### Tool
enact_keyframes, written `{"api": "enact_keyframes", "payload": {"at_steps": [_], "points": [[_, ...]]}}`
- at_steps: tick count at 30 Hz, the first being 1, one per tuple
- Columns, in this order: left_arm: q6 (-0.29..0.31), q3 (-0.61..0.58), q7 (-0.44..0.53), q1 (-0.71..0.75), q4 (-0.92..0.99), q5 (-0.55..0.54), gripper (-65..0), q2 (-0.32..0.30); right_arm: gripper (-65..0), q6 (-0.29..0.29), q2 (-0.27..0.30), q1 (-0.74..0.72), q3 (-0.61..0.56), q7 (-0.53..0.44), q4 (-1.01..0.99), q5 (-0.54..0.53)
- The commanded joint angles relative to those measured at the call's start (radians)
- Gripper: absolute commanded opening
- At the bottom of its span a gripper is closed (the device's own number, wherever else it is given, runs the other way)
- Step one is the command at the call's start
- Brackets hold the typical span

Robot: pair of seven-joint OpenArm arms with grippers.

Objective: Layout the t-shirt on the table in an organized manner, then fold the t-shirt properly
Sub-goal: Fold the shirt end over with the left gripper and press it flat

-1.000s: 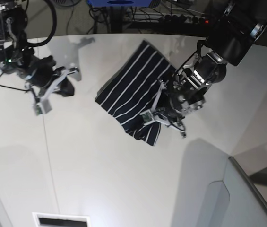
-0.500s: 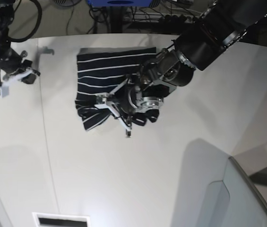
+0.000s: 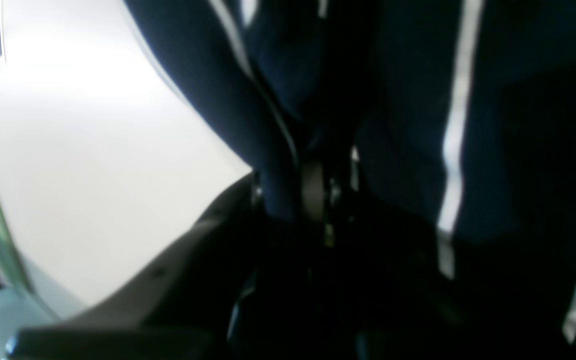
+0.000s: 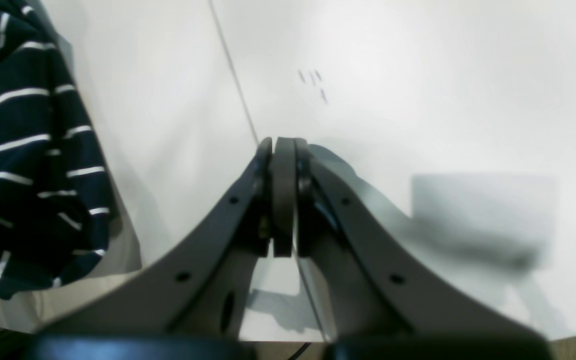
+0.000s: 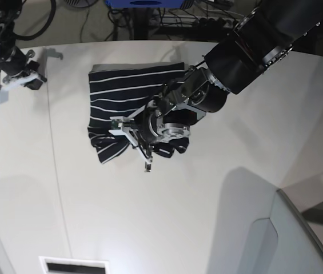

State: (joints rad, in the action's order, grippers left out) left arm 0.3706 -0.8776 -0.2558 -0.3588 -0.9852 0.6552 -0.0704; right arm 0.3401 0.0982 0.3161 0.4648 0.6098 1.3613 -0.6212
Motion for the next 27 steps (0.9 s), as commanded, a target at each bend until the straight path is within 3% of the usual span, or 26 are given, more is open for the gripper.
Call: {"api": "enact_keyframes", "payload": {"at_steps": [1, 12, 16, 21, 25, 27], "points": [[0.001, -0.016, -0.001, -0.026, -0.007, 0.004, -65.0, 0.001, -65.0, 0.007, 0.010, -0.002, 0.005, -0.015, 0.019, -0.012], [-0.002, -0.025, -0.001, -0.026, -0.007, 0.002, -65.0, 0.007, -65.0, 0.012, 0.010, 0.002, 0.004, -0.015, 0.019, -0.012], [-0.002, -0.025, -0.006, -0.030, -0.007, 0.002, -65.0, 0.008, -65.0, 0.086, 0.010, 0.002, 0.004, -0.015, 0.019, -0.012], [-0.002, -0.024, -0.007, -0.029, -0.027, 0.001, -63.7, 0.007, -65.0, 0.090, 0.010, 0.002, 0.002, -0.015, 0.019, -0.012], [-0.002, -0.024, -0.007, -0.035, -0.094, 0.001, -32.4, 0.005, -65.0, 0.090, 0.010, 0.001, -0.001, -0.015, 0.019, -0.012], [0.000, -0.022, -0.007, -0.038, -0.134, 0.001, -22.4, 0.004, -65.0, 0.090, 0.010, 0.001, -0.001, -0.015, 0.019, -0.012]]}}
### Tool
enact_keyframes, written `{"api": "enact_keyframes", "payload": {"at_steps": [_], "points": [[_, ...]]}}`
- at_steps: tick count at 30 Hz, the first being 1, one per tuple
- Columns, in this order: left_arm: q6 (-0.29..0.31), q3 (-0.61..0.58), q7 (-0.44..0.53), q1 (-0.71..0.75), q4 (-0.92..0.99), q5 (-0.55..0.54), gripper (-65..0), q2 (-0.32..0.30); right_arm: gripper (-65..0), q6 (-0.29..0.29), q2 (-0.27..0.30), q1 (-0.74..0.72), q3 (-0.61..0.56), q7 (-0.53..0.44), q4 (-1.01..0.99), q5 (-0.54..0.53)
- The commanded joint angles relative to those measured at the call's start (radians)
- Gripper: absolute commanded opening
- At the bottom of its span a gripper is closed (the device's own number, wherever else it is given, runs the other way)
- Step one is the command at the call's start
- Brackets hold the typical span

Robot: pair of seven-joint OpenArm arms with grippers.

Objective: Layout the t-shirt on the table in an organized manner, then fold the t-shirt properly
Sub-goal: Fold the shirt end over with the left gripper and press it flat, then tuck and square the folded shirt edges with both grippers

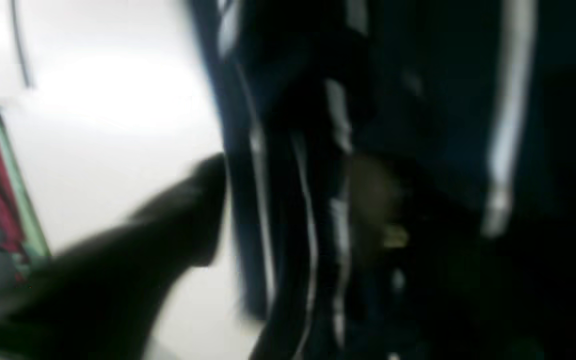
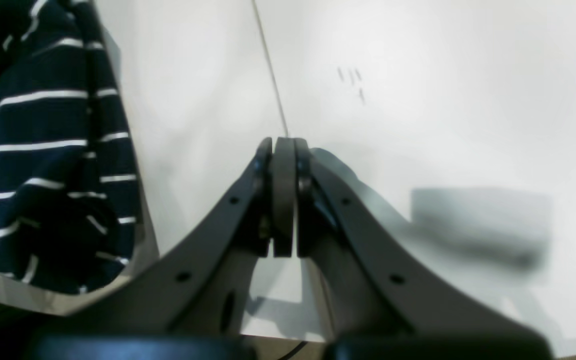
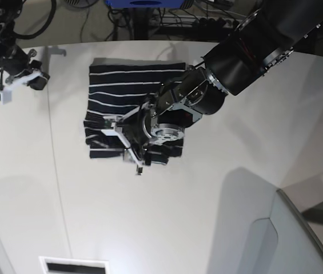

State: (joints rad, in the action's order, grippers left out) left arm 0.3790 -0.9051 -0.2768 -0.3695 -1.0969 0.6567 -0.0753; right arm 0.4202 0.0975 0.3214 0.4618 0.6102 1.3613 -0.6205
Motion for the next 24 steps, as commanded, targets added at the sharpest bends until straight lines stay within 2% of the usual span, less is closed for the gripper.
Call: {"api": "enact_keyframes", "payload": {"at_steps": [1, 3, 8, 13, 15, 16, 18, 21, 24], "points": [[-0.008, 0.005, 0.014, -0.027, -0.039, -0.001, -19.3, 0.007, -65.0, 0.010, 0.011, -0.006, 0.002, -0.016, 0.019, -0.012], [-0.007, 0.005, 0.014, -0.035, -0.079, -0.001, -14.5, 0.004, -65.0, 0.010, 0.011, -0.006, 0.002, -0.016, 0.017, -0.012], [-0.007, 0.004, 0.011, -0.053, -0.154, -0.001, -13.2, -0.011, -65.0, 0.010, 0.011, -0.008, 0.001, -0.014, 0.017, -0.012], [-0.007, 0.007, -0.105, -0.049, -0.332, -0.001, -13.3, -0.060, -65.0, 0.010, 0.011, -0.009, 0.001, 0.018, 0.023, -0.012], [-0.007, 0.042, -0.155, -0.023, -0.418, -0.002, -15.0, -0.083, -65.0, 0.010, 0.011, -0.008, 0.001, 0.035, 0.065, -0.011], [-0.007, 0.071, -0.177, 0.007, -0.454, -0.002, -18.6, -0.085, -65.0, 0.010, 0.011, -0.005, -0.001, 0.041, 0.093, -0.011], [-0.007, 0.168, -0.200, 0.086, -0.513, -0.004, -32.4, -0.085, -65.0, 0.010, 0.006, 0.005, -0.008, 0.064, 0.165, -0.009], [-0.007, 0.346, -0.197, 0.228, -0.553, -0.007, -65.0, -0.083, -65.0, 0.010, -0.003, 0.043, -0.054, 0.072, 0.292, -0.006], [-0.007, 0.516, -0.195, 0.355, -0.559, -0.096, -65.0, -0.085, -65.0, 0.012, -0.006, 0.072, -0.136, 0.073, 0.398, -0.006]]}}
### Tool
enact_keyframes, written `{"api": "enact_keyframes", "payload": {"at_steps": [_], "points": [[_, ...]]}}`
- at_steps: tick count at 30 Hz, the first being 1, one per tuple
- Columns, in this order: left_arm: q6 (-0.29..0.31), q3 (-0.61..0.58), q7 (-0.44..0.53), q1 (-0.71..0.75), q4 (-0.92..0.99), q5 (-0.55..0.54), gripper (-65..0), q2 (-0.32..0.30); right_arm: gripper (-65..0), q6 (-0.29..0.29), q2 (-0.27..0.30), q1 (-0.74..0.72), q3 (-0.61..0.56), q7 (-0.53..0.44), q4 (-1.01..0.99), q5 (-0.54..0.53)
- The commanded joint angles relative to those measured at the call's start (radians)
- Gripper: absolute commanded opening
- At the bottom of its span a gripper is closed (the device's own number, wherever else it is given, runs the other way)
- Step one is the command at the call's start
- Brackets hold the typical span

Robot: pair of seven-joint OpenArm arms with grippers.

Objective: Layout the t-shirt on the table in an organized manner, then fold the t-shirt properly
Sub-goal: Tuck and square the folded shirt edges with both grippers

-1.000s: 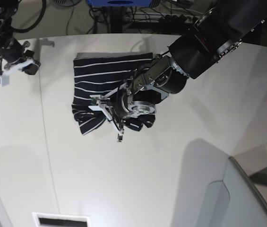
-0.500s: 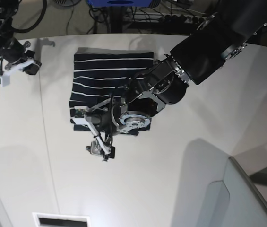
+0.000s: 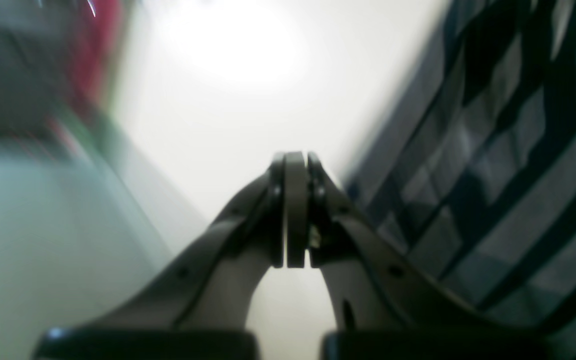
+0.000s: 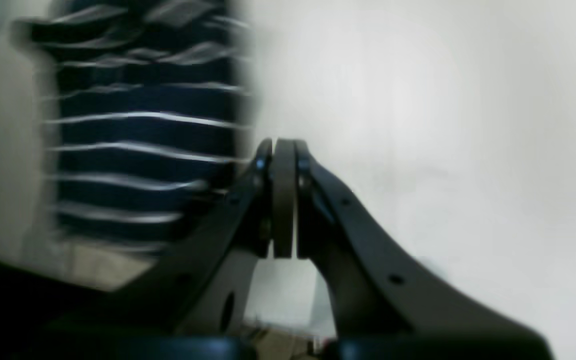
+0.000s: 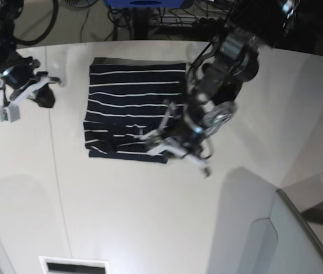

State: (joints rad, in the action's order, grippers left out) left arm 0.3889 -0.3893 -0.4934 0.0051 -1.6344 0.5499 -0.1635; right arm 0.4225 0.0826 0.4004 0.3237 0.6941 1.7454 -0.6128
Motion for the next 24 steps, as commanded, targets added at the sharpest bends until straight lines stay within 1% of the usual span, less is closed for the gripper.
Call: {"api": "enact_keyframes", "payload": {"at_steps": [1, 4, 5, 6, 8, 9, 11, 14, 17, 21, 24], "points": [[-0.017, 0.051, 0.022, 0.020, -0.019, -0.040, -65.0, 0.000, -65.0, 0.009, 0.012, -0.007, -0.034, -0.011, 0.032, -0.014], [-0.017, 0.206, 0.025, 0.115, -0.016, -0.239, -65.0, -0.028, -65.0, 0.009, 0.013, -0.021, -0.153, -0.014, 0.044, -0.014], [-0.017, 0.263, 0.035, 0.146, -0.014, -0.340, -65.0, -0.037, -65.0, 0.009, 0.013, -0.036, -0.191, -0.014, 0.041, -0.014], [-0.017, 0.312, 0.058, 0.177, -0.013, -0.439, -65.0, -0.048, -65.0, 0.009, 0.010, -0.048, -0.229, -0.014, 0.034, -0.014], [-0.020, 0.370, 0.118, 0.224, -0.007, -0.591, -65.0, -0.071, -65.0, 0.009, 0.010, -0.070, -0.292, -0.015, 0.012, -0.014], [-0.023, 0.382, 0.144, 0.241, 0.004, -0.641, -65.0, -0.078, -65.0, 0.009, 0.010, -0.082, -0.311, -0.015, 0.001, -0.014], [-0.025, 0.384, 0.200, 0.260, 0.043, -0.681, -65.0, -0.094, -65.0, 0.009, 0.009, -0.102, -0.343, -0.015, -0.032, -0.014], [-0.025, 0.385, 0.243, 0.279, 0.109, -0.681, -65.0, -0.087, -65.0, 0.011, 0.006, -0.130, -0.361, -0.017, -0.104, -0.019], [-0.025, 0.389, 0.250, 0.304, 0.122, -0.681, -65.0, -0.087, -65.0, 0.017, 0.006, -0.126, -0.360, -0.029, -0.154, -0.019], [-0.025, 0.398, 0.250, 0.332, 0.124, -0.683, -65.0, -0.089, -65.0, 0.017, 0.015, -0.105, -0.360, -0.104, -0.210, -0.019], [-0.025, 0.398, 0.250, 0.335, 0.130, -0.683, -65.0, -0.092, -65.0, 0.017, 0.030, -0.105, -0.364, -0.126, -0.262, -0.019]]}}
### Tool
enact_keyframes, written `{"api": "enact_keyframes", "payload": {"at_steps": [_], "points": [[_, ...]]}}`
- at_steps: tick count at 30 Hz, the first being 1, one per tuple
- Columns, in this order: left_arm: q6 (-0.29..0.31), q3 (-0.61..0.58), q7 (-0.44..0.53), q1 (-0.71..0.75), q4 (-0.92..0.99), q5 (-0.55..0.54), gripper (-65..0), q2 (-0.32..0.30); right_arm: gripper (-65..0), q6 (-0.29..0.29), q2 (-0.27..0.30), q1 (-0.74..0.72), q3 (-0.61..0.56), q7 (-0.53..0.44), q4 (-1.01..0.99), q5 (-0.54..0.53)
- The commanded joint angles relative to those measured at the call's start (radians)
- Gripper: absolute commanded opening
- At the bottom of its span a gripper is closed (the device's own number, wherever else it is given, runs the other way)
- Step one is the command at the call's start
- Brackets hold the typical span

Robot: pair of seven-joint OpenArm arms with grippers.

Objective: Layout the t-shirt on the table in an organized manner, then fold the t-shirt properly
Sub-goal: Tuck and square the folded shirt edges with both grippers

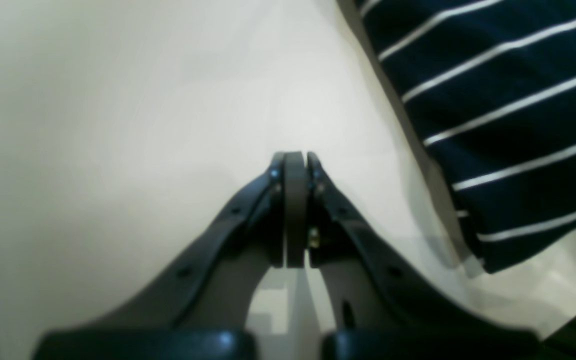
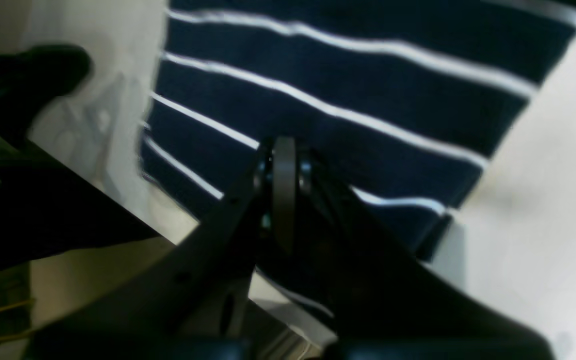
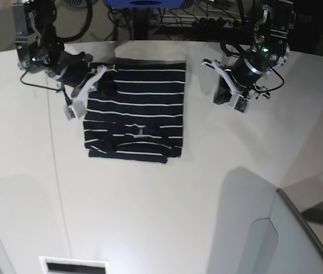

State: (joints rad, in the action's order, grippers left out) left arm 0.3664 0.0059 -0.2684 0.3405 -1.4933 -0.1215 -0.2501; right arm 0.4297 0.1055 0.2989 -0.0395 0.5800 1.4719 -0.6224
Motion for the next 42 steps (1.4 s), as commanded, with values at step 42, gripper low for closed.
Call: {"api": "enact_keyframes", "payload": {"at_steps": [42], "points": [[-0.002, -0.011, 0.025, -0.475, 0.434, -0.010, -65.0, 0.252, -65.0, 0.010, 0.105, -0.490, -0.004, -0.094, -0.537, -0.004]]}}
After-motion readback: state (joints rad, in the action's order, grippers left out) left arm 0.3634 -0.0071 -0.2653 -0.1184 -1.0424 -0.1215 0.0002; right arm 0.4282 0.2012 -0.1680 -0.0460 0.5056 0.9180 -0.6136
